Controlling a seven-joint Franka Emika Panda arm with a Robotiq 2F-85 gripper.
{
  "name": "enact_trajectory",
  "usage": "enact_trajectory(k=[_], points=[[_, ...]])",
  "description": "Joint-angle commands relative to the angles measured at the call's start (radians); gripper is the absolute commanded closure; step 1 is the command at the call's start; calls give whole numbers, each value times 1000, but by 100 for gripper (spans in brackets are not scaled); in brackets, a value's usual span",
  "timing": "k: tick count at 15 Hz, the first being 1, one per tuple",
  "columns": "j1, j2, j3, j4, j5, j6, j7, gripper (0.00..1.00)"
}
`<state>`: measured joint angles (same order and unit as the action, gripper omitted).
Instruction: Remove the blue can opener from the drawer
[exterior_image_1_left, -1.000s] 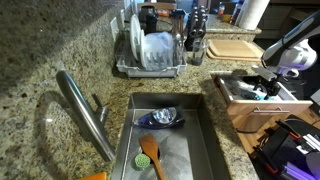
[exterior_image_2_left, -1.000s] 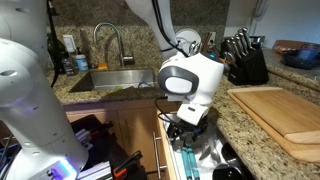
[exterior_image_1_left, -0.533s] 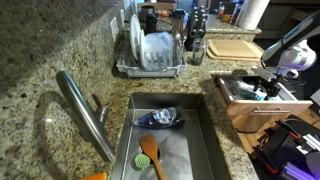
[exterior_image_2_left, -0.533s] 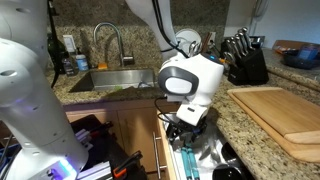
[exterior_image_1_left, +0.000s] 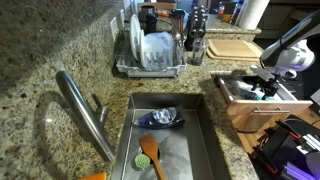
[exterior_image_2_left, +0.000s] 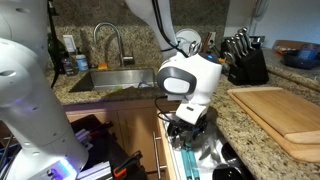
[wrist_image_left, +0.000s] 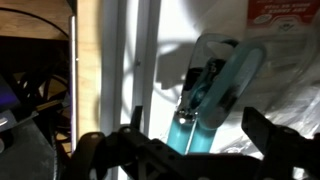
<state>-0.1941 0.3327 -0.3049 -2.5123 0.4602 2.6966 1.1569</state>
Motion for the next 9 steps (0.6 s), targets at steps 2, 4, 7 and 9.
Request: enact_trajectory(k=[2, 4, 7, 9], points=[[-22, -3, 52, 1, 85, 43, -35, 0], [-25, -3, 64, 1, 99, 52, -39, 0], [-23, 62, 74, 37, 119, 97, -15, 0], [-99, 118, 157, 92, 246, 96, -112, 0]])
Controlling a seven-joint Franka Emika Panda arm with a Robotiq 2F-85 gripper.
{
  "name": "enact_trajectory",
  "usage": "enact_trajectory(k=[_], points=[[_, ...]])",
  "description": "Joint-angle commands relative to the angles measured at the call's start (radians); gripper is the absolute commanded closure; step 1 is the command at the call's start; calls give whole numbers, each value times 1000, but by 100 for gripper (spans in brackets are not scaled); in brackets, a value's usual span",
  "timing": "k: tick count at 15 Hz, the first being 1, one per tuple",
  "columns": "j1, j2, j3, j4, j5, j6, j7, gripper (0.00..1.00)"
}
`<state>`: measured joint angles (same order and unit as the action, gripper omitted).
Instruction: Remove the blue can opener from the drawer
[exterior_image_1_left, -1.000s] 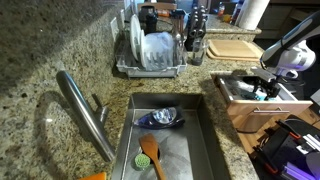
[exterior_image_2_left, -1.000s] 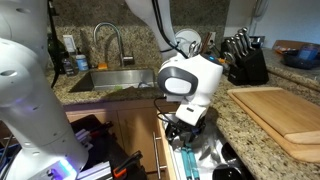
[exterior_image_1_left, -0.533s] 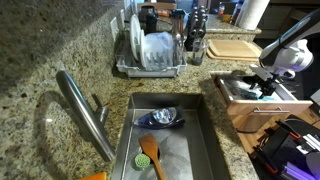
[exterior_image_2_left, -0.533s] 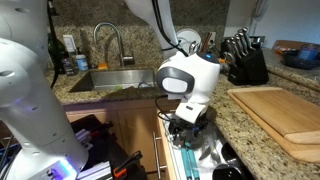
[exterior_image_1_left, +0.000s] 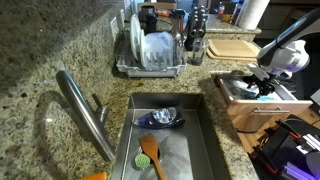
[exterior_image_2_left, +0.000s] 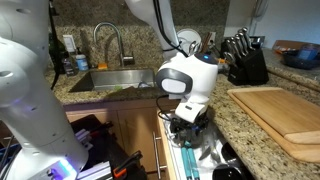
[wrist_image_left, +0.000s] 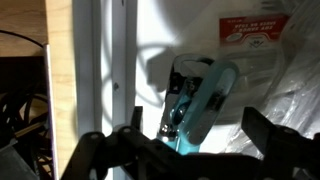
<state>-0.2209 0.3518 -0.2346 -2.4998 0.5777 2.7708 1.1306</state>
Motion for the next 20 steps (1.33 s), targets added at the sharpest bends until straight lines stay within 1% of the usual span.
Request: enact_trajectory(k=[1, 2, 3, 4, 6, 7, 9, 10, 11, 13, 15, 17, 18, 19, 20], points=[[-117, 94, 137, 85, 210, 12, -155, 0], [-17, 49, 41, 38, 119, 4, -63, 0], [-34, 70, 67, 57, 177, 2, -108, 0], [-45, 85, 80, 70, 198, 0, -125, 0], [-55, 93, 85, 80, 202, -1, -130, 0], [-10, 140, 51, 96, 174, 62, -62, 0], [37, 198, 2, 117, 162, 170, 19, 0], [68, 227, -35, 126, 140, 201, 66, 0], [22, 149, 13, 89, 166, 132, 3, 0], [56, 168, -19, 96, 144, 167, 54, 0], [62, 188, -26, 104, 142, 179, 59, 0], [102, 222, -77, 116, 112, 132, 122, 0], [91, 220, -67, 119, 115, 142, 124, 0], [94, 220, -73, 120, 102, 139, 139, 0], [79, 218, -61, 126, 102, 134, 135, 20]])
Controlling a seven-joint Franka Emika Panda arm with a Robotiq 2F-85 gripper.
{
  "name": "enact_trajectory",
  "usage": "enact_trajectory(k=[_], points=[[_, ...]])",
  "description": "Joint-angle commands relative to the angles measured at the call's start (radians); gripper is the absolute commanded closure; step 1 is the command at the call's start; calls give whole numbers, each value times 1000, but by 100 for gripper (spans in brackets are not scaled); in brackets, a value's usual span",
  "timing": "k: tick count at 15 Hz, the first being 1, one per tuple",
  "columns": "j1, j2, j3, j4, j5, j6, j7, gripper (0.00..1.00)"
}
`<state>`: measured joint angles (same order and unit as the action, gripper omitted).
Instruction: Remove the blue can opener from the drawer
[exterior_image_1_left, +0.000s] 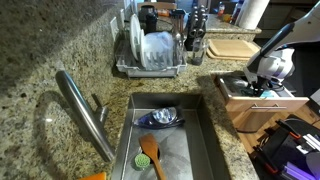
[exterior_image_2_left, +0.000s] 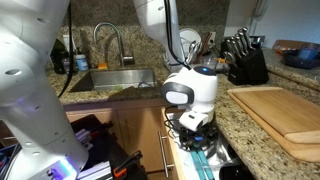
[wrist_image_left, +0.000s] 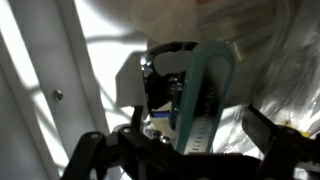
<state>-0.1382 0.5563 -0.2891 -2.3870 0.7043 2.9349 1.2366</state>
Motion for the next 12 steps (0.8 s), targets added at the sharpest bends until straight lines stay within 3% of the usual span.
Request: enact_trajectory(k=[1, 7, 10, 12], points=[[-5, 14, -7, 15, -36, -40, 38, 26], [-6, 22, -13, 24, -66, -41, 72, 69], [-4, 21, -17, 24, -92, -48, 97, 70], [9, -48, -33, -5, -137, -124, 111, 70]])
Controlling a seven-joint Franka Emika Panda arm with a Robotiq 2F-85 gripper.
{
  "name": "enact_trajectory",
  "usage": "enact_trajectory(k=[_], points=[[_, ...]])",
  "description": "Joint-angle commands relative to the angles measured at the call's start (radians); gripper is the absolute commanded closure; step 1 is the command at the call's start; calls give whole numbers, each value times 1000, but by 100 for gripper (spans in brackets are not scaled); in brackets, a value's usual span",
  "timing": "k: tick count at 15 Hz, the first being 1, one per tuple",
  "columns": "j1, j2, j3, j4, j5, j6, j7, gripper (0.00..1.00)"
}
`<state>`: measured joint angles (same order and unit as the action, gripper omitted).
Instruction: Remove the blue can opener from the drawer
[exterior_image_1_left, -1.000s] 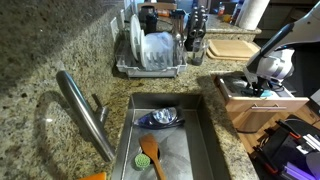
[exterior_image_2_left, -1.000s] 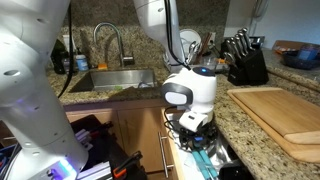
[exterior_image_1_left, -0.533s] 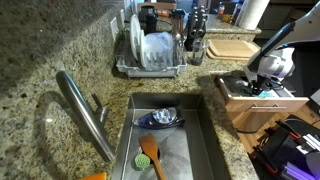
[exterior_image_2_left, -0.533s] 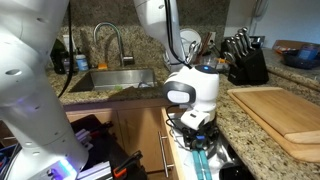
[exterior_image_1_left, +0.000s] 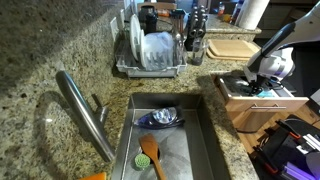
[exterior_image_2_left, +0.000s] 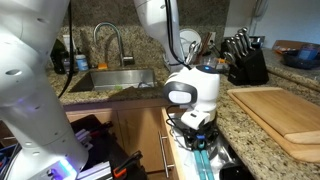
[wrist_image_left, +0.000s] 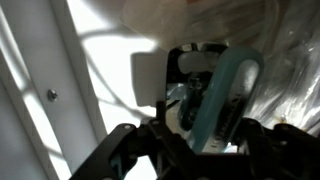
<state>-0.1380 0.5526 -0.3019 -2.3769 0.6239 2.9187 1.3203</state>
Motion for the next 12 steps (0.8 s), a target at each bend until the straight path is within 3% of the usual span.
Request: enact_trajectory(k=[1, 6, 8, 12], points=[[-26, -159, 4, -62, -72, -180, -25, 70], [-42, -414, -9, -119, -13, -283, -262, 70], [-80, -531, 12, -135, -8, -302, -304, 70], [-117, -769, -14, -126, 26, -470, -331, 70]])
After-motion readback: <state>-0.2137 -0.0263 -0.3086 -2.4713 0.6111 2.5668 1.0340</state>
